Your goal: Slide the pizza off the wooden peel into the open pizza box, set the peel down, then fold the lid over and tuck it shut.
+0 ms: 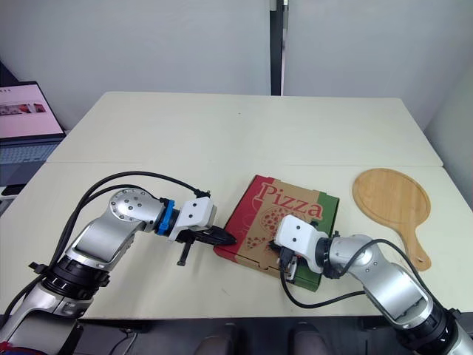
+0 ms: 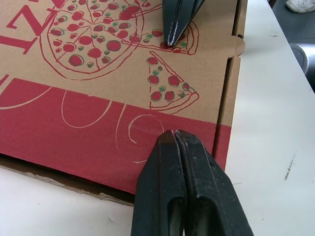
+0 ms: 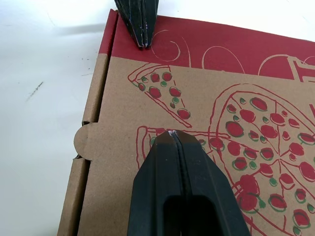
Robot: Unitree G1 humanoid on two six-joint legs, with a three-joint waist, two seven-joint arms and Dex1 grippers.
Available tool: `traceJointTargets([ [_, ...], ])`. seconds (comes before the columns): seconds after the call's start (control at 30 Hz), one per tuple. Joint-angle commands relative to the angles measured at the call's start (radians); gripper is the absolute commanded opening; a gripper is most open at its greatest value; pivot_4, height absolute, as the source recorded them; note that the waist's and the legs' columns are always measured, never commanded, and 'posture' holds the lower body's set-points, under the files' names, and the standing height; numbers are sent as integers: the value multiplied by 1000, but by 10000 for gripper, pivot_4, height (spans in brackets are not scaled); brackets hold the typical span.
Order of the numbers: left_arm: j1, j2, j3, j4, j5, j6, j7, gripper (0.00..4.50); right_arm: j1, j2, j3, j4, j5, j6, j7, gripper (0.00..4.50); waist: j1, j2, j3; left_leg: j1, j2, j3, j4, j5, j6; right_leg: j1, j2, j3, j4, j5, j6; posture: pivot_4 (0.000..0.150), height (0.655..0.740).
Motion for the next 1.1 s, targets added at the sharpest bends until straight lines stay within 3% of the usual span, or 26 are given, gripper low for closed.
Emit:
traceJointTargets([
  [0.03, 0, -16, 17, -5, -24, 46, 21, 0, 7, 1, 7, 7, -15, -5, 7, 210, 0, 0, 0, 0, 0, 0, 0, 0, 0, 0, 0, 0, 0, 0, 0, 1500, 7318],
  [0.23, -72, -7, 149, -22, -161, 226, 56, 0, -7, 32, -52, -26, 17, -8, -5, 210, -3, 0, 0, -2, 0, 0, 1, 0, 0, -2, 0, 0, 1, 0, 0, 1500, 7318],
  [0.57, -68, 49, 154, 96, -89, 116, 52, 0, -15, 61, -137, -94, 66, 29, -25, 210, -2, 0, 1, -3, 0, 0, 0, 0, 0, -3, 0, 0, 0, 0, 0, 1500, 7318],
  [0.7, -50, 51, 158, 142, -69, 68, 52, 0, -11, 50, -235, -140, 118, 68, -23, 210, 0, 0, 1, -3, 0, 0, 0, 0, 0, -3, 0, 0, 0, 0, 0, 1500, 7318],
  [0.9, -7, 59, 150, 192, -26, 8, 66, 0, 68, -78, -480, -152, 160, 159, -9, 210, 4, 0, 1, -3, 0, 0, 0, 0, 0, -3, -1, 0, 0, 0, 0, 1500, 7318],
  [1.1, 60, 29, 138, 130, -42, 44, 79, 0, 243, -221, -503, -55, 31, 71, -35, 210, 4, 0, 1, -4, 0, 0, -1, 0, 0, -3, -1, 0, 0, 0, 0, 1500, 7318],
])
